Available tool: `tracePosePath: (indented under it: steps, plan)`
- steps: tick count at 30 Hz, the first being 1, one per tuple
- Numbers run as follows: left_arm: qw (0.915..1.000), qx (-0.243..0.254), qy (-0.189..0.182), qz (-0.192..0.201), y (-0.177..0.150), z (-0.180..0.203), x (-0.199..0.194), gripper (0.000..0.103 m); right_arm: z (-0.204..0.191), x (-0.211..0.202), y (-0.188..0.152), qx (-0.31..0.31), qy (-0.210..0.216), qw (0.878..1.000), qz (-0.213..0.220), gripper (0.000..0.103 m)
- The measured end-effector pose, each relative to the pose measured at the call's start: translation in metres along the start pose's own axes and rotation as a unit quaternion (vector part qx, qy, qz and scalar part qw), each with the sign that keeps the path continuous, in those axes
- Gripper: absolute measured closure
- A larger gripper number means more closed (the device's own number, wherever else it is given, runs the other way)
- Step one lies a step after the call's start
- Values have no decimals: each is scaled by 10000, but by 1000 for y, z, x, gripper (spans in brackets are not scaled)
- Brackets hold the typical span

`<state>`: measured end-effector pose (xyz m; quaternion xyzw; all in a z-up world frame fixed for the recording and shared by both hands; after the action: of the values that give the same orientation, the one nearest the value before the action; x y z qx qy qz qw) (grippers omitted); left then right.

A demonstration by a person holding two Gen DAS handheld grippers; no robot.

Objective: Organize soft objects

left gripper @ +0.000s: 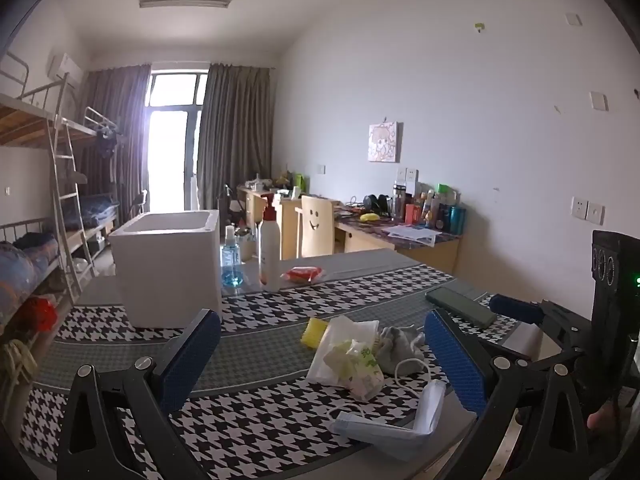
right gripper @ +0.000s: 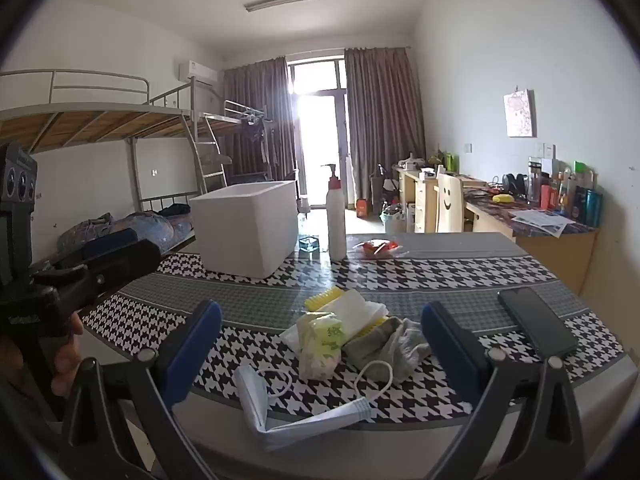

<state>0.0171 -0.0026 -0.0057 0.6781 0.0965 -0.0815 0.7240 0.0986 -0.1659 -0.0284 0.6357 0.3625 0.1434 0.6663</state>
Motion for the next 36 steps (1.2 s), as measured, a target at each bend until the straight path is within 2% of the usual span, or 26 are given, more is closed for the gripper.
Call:
tracePosePath:
  steps: [15,36]
  plan:
    - [9999,-45,136,-73,-1,-4,3,1,2,0,0,-16,-16,10000,2,2]
    - [9998,-40,50,-174,-5,-3,7,1,3,0,-1,-40,-34,10000,-15,2]
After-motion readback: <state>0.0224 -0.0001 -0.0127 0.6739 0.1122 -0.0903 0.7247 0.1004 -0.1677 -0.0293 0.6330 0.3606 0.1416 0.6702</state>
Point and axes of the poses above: each gripper's, at about its wrist camera, not at the fingertips, and x roughly the way its jaws point, z to its right, y to its top, the point moved 2 cm from there along x, roughly the way its jaws point, and after that the axes turned 1 degree about y, right-handed, at the moved point
